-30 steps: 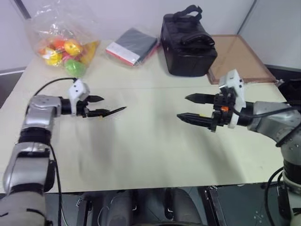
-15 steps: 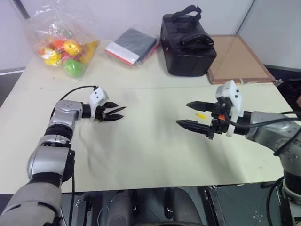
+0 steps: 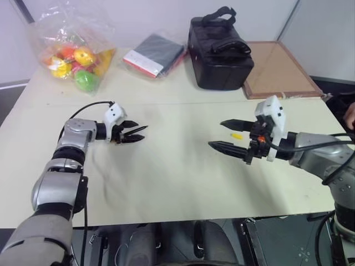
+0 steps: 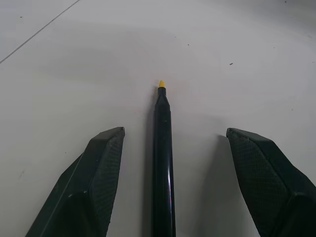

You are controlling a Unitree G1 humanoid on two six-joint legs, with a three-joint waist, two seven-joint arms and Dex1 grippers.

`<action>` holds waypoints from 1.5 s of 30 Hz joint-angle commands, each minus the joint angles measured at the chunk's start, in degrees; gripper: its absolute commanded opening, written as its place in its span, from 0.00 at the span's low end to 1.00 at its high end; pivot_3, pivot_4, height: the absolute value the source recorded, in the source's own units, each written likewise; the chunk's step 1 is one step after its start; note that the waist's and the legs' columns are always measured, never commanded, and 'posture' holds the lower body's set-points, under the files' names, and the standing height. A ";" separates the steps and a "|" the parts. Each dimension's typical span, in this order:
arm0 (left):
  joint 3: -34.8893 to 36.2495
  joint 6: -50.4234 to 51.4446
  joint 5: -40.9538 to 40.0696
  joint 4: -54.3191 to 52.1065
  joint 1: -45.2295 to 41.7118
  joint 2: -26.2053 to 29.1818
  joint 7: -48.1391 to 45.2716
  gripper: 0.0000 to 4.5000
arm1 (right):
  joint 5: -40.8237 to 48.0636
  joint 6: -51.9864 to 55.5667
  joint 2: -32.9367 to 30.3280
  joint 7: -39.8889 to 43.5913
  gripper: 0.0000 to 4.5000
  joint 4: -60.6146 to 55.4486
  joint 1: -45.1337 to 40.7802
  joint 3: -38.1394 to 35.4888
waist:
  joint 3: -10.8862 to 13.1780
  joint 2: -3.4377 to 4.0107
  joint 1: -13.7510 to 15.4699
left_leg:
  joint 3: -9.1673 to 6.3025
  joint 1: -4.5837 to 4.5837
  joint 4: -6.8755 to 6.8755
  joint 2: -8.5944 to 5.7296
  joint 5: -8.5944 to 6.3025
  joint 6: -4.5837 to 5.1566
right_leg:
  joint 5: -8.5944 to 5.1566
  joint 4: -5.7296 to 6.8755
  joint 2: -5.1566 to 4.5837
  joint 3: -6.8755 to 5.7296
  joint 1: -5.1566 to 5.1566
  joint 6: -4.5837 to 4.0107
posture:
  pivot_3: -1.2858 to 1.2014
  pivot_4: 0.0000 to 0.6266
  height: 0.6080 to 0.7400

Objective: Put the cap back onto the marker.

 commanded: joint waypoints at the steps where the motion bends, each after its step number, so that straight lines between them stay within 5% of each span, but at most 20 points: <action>1: 0.47 0.06 0.84 0.73 0.00 1.53 -0.26 0.77 | -0.59 -1.43 -0.74 0.08 0.96 -0.86 -0.58 -0.72 | 0.00 0.00 -0.03 | 0.00 0.00 0.00 0.00 0.00 0.00 | 0.00 0.00 0.00 0.00 0.00 0.00 | 0.52 0.24 1.00; 12: 1.07 0.14 0.55 0.47 0.69 1.96 -1.12 0.77 | -1.69 -1.82 -0.55 0.45 0.96 -0.55 -0.79 0.14 | 0.00 0.00 0.03 | 0.00 -0.01 0.02 0.00 0.00 0.00 | 0.00 0.01 0.00 0.00 0.00 0.00 | 0.52 0.24 1.00; 15: 0.94 -0.03 0.79 0.41 1.12 1.82 -1.29 0.58 | -1.83 -1.84 -0.44 0.38 0.97 -0.38 -0.99 0.29 | 0.00 -0.01 0.01 | 0.00 -0.01 0.02 0.00 0.00 0.00 | 0.00 0.01 0.00 0.00 0.00 0.00 | 0.52 0.24 1.00; 20: 0.92 -0.08 0.90 0.47 1.38 1.72 -1.34 0.01 | -2.04 -1.74 -0.43 0.34 0.97 -0.33 -0.99 0.23 | -0.01 -0.02 0.08 | 0.00 -0.01 0.04 0.00 0.00 0.00 | 0.00 0.02 0.00 0.00 0.02 0.00 | 0.52 0.24 1.00; 25: 0.94 -0.75 1.37 0.40 1.37 1.71 -0.41 0.01 | -4.96 -3.79 -0.93 0.35 0.97 0.59 -0.10 0.63 | -0.02 -0.03 0.07 | -0.01 0.00 0.06 0.00 0.00 0.00 | 0.00 0.02 0.00 0.00 0.03 0.00 | 0.52 0.24 1.00; 32: 2.29 -1.26 -0.65 -2.72 -1.83 1.62 -2.72 0.01 | -24.19 -26.41 -2.33 2.98 0.97 16.03 1.55 2.74 | -0.05 -0.09 0.12 | 0.13 -0.02 0.08 -0.04 0.01 0.00 | 0.00 0.03 0.01 0.00 0.04 0.02 | 0.52 0.24 1.00; 36: 1.39 -2.69 -2.69 -13.54 -3.86 1.97 -9.70 0.01 | -30.81 -39.09 -4.10 8.06 0.97 31.87 0.41 2.69 | -0.02 -0.14 0.27 | 0.18 -0.05 0.11 -0.04 0.02 -0.02 | 0.01 0.03 0.01 -0.01 0.04 0.07 | 0.52 0.24 1.00; 45: 1.69 12.98 -10.58 -41.56 3.31 4.92 -16.31 0.01 | -32.49 -47.44 0.29 13.70 0.97 43.00 -2.16 4.17 | -0.04 -0.07 -0.61 | 0.22 0.07 0.10 0.05 0.30 -0.49 | 0.00 0.03 0.15 0.10 0.08 0.14 | 0.52 0.24 1.00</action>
